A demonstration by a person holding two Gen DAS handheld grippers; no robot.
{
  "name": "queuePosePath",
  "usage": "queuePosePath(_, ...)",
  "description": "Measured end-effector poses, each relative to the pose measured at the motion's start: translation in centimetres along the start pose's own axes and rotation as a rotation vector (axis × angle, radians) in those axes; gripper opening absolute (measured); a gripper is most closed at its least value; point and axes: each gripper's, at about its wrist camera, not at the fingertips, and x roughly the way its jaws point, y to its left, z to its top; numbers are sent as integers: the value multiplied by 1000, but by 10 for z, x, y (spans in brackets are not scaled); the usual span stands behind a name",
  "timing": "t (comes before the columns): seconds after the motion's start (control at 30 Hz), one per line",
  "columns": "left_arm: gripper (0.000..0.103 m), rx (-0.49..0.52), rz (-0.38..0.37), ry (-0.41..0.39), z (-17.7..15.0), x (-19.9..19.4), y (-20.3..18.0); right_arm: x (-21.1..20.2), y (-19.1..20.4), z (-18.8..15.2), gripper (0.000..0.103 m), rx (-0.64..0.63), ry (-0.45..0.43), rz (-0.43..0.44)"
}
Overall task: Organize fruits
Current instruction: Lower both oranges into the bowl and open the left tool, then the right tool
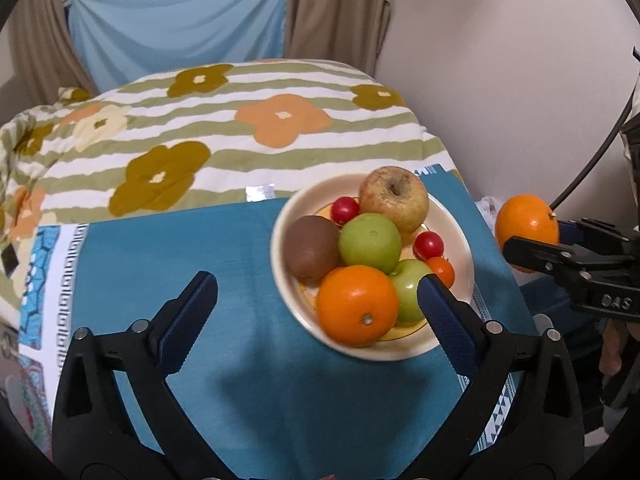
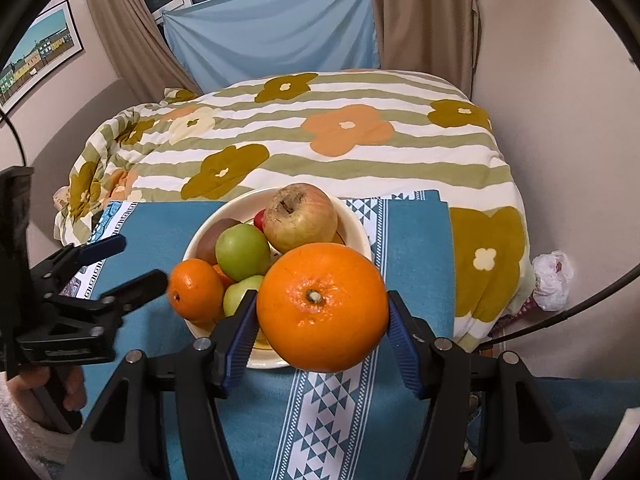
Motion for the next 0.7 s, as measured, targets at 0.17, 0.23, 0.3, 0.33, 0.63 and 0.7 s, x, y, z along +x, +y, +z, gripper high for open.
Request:
queuePosePath(0.17, 103, -22, 52, 4, -4, -15, 14, 13, 5, 7, 57, -4, 11, 48)
queuePosePath(0.23, 103, -38, 76, 6, -8, -19, 21, 22, 7, 10, 57, -9, 21, 69)
queuePosePath(0.3, 103, -53, 93, 10, -10, -22, 26, 31, 9, 12, 57, -18, 31, 78)
queuePosePath(0.33, 103, -61, 101, 11, -12, -23, 28, 36, 9, 12, 57, -20, 39, 86)
queuePosePath(0.63, 103, -113, 142, 21, -25, -23, 36, 59, 8, 15, 57, -13, 62, 137)
queuePosePath(0.7, 103, -121, 145, 21, -27, -23, 36, 64, 6, 16, 60, 1, 80, 155)
